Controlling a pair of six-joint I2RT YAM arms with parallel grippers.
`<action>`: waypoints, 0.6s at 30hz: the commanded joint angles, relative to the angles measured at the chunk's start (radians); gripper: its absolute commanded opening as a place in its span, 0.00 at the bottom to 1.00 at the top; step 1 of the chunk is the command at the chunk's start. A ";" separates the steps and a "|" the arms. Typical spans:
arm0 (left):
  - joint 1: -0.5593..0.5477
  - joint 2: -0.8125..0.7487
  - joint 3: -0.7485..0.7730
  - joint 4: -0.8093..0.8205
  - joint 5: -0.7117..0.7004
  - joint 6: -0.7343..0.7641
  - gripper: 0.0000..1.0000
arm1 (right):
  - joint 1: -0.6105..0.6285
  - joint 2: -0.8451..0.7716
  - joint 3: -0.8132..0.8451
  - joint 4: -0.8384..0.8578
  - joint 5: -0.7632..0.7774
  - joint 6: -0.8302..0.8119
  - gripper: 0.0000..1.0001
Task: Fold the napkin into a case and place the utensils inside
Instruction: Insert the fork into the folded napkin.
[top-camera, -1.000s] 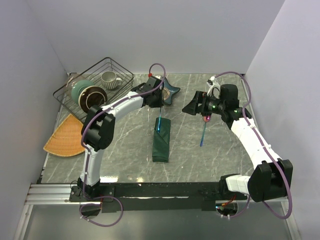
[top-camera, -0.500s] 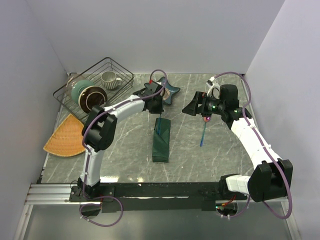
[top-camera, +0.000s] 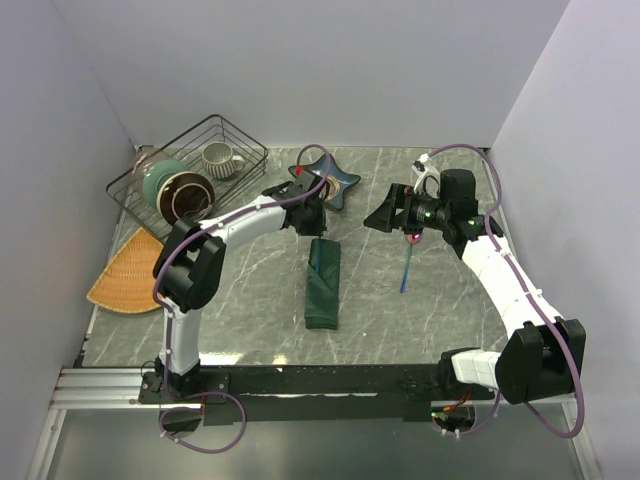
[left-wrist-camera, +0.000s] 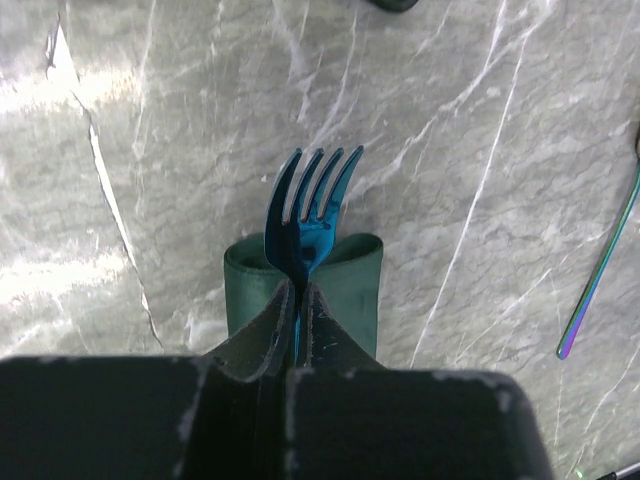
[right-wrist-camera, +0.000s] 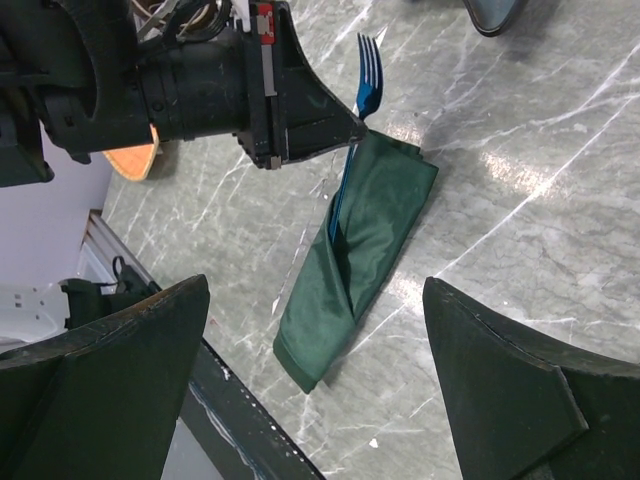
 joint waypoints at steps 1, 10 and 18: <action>-0.011 -0.065 -0.031 -0.020 0.031 -0.036 0.01 | -0.005 -0.024 0.011 0.019 -0.014 -0.005 0.96; -0.023 -0.082 -0.088 -0.023 0.043 -0.059 0.01 | -0.006 -0.036 -0.001 0.019 -0.014 -0.005 0.96; -0.041 -0.104 -0.126 -0.015 0.048 -0.075 0.02 | -0.006 -0.039 -0.001 0.007 -0.014 -0.015 0.97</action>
